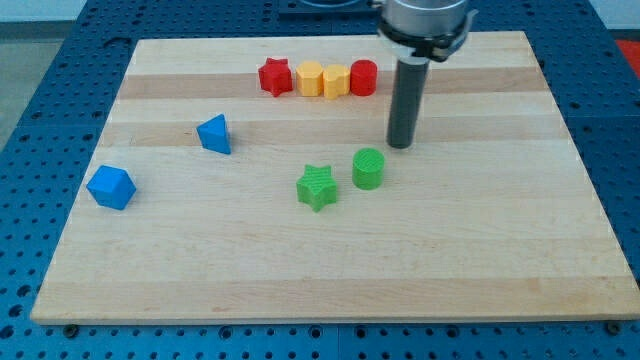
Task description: Slide blue triangle to the center
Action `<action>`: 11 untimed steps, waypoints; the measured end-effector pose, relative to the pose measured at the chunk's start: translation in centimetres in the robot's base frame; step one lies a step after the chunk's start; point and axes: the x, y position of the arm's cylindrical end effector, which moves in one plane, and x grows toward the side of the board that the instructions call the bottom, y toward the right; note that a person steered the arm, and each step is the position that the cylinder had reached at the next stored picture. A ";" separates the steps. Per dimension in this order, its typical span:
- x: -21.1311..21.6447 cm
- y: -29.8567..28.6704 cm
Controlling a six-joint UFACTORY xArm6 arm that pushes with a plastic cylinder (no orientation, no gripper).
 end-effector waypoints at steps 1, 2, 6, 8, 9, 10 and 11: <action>2.6 -1.6; 5.0 -2.8; -0.8 -2.0; -7.5 -12.9; -7.5 -19.2; -7.5 -25.8; -5.8 -29.5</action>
